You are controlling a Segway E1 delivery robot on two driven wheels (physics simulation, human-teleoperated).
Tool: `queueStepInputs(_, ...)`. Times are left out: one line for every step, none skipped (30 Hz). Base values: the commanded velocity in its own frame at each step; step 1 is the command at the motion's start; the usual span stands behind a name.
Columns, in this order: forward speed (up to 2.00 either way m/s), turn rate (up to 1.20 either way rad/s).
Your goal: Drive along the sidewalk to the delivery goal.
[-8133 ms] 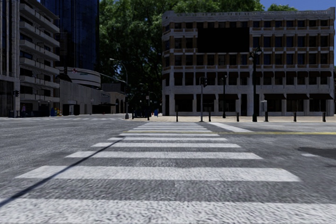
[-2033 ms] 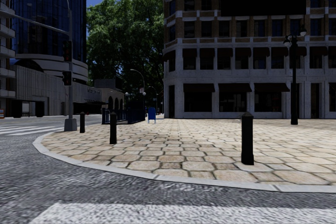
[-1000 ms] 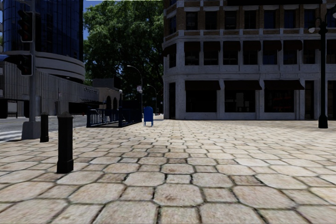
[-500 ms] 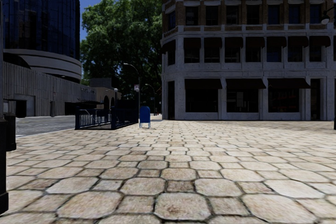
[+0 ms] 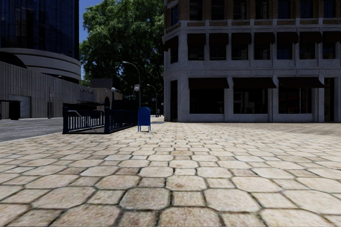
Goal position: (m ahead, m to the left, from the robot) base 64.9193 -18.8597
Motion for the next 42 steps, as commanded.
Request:
queueStepInputs(2.0, 0.0)
queueStepInputs(2.0, 0.0)
queueStepInputs(2.0, 0.0)
queueStepInputs(2.0, 0.0)
queueStepInputs(2.0, 0.0)
queueStepInputs(2.0, 0.0)
queueStepInputs(2.0, 0.0)
queueStepInputs(2.0, 0.0)
queueStepInputs(2.0, 0.0)
queueStepInputs(2.0, 0.0)
queueStepInputs(2.0, 0.0)
queueStepInputs(2.0, 0.0)
queueStepInputs(2.0, 0.0)
queueStepInputs(2.0, 0.0)
queueStepInputs(2.0, 0.0)
queueStepInputs(1.99, 0.0)
queueStepInputs(1.99, 0.0)
queueStepInputs(1.99, 0.0)
queueStepInputs(1.98, 0.0)
queueStepInputs(1.98, 0.0)
queueStepInputs(1.97, 0.0)
queueStepInputs(1.97, 0.0)
queueStepInputs(1.94, 0.0)
queueStepInputs(1.92, 0.0)
queueStepInputs(1.92, 0.0)
queueStepInputs(1.92, 0.0)
queueStepInputs(1.92, 0.0)
queueStepInputs(1.92, 0.0)
queueStepInputs(1.94, 0.0)
queueStepInputs(1.94, 0.0)
queueStepInputs(2.0, 0.0)
queueStepInputs(2.0, 0.0)
queueStepInputs(2.0, 0.0)
queueStepInputs(2.0, 0.0)
queueStepInputs(2.0, 0.0)
queueStepInputs(2.0, 0.0)
queueStepInputs(2.0, 0.0)
queueStepInputs(2.0, 0.0)
queueStepInputs(2.0, 0.0)
queueStepInputs(2.0, 0.0)
queueStepInputs(2.0, 0.0)
queueStepInputs(2.0, 0.0)
